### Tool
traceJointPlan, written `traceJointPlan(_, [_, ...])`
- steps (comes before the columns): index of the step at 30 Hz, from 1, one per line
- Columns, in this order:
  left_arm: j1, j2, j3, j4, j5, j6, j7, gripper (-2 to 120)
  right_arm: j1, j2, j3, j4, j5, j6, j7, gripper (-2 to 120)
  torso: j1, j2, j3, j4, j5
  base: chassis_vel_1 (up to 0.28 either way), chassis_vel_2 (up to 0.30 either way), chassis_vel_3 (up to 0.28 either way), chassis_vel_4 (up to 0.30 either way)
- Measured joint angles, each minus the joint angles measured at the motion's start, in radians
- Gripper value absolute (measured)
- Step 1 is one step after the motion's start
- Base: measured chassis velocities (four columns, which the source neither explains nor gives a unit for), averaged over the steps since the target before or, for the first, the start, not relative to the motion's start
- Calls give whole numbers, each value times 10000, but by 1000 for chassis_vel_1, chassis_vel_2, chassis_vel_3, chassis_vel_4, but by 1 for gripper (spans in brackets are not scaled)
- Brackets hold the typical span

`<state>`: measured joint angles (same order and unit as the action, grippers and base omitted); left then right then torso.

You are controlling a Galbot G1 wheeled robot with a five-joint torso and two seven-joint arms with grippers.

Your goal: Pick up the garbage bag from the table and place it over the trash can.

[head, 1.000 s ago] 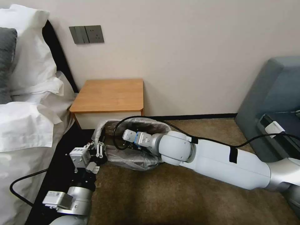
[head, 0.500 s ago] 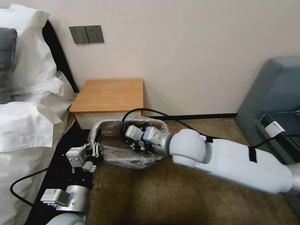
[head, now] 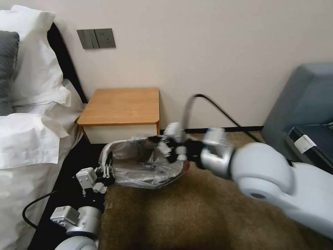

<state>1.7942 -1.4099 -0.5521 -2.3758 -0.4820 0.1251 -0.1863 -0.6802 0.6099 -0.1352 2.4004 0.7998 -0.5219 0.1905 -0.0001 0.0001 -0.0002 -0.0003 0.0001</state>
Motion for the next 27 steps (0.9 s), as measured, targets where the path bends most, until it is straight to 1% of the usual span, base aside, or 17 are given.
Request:
traceJointPlan(2, [140, 33, 72, -22, -53, 235, -250, 8, -1801, 64, 1408, 131, -682, 423, 483, 0, 0, 0, 0, 3, 0, 0, 0, 0, 0])
traceJointPlan(3, [140, 33, 72, -22, -53, 235, -250, 8, -1801, 64, 1408, 131, -682, 423, 483, 0, 0, 0, 0, 3, 0, 0, 0, 0, 0])
traceJointPlan(5, [271, 94, 128, -6, -24, 301, -330, 8, -3513, 611, 2797, 329, -1394, 537, 735, 0, 0, 0, 0, 2, 2, 0, 0, 0, 0])
traceJointPlan(7, [447, 179, 193, 61, 6, 332, -345, 8, -5442, 1510, 4066, 583, -2338, 706, 651, 7, 0, -1, 0, 4, -2, 0, 0, 0, 0])
traceJointPlan(8, [447, 179, 193, 61, 6, 332, -345, 8, -5442, 1510, 4066, 583, -2338, 706, 651, 7, 0, -1, 0, 4, -2, 0, 0, 0, 0])
traceJointPlan(10, [632, 238, 279, 133, 33, 332, -346, 8, -7028, 2546, 4872, 797, -3432, 1050, 327, 15, 0, 0, 0, 1, 1, 0, 0, 0, 0])
traceJointPlan(11, [778, 277, 369, 181, 54, 324, -348, 8, -7955, 3289, 5249, 906, -4280, 1425, -20, 22, 0, 0, 0, 2, 0, 0, 0, 0, 0])
traceJointPlan(12, [778, 277, 369, 181, 54, 324, -348, 8, -7955, 3289, 5249, 906, -4280, 1425, -20, 22, 0, 0, 0, 2, 0, 0, 0, 0, 0])
traceJointPlan(14, [1029, 333, 672, 309, 143, 268, -456, 8, -9118, 4243, 5324, 979, -5503, 2103, -308, 30, 1, 0, 0, -1, -2, 0, 0, 0, 0])
traceJointPlan(15, [1122, 344, 794, 375, 213, 232, -519, 8, -9536, 4546, 5214, 979, -5937, 2414, -319, 35, 0, 0, 0, 1, -3, 0, 0, 0, 0])
traceJointPlan(16, [1122, 344, 794, 375, 213, 232, -519, 8, -9536, 4546, 5214, 979, -5937, 2414, -319, 35, 0, 0, 0, 1, -3, 0, 0, 0, 0])
traceJointPlan(19, [1433, 361, 1323, 675, 644, 99, -793, 8, -10457, 5323, 4801, 979, -7219, 3148, -310, 51, 0, 0, 0, 3, -4, 0, 0, 0, 0])
traceJointPlan(21, [1433, 361, 1323, 675, 644, 99, -793, 8, -10457, 5323, 4801, 979, -7219, 3148, -310, 51, 0, 0, 0, 3, -4, 0, 0, 0, 0])
traceJointPlan(22, [1492, 315, 1669, 965, 965, -12, -1054, 8, -10689, 5644, 4514, 979, -7688, 3439, -215, 61, 0, 0, 0, 4, -3, 0, 0, 0, 0])
traceJointPlan(23, [1495, 296, 1791, 1068, 1062, -44, -1122, 8, -10730, 5730, 4403, 979, -7848, 3520, -147, 65, 0, 0, 0, 4, -3, 0, 0, 0, 0])
traceJointPlan(26, [1499, 284, 1953, 1197, 1198, -92, -1161, 8, -10797, 5816, 4305, 979, -8044, 3634, -103, 70, 1, 0, 1, 4, -3, 0, 0, 0, 0])
traceJointPlan(27, [1491, 278, 2062, 1296, 1300, -154, -1166, 8, -10852, 5854, 4270, 980, -8162, 3698, -93, 76, 0, 0, 1, 4, -2, 0, 0, 0, 0])
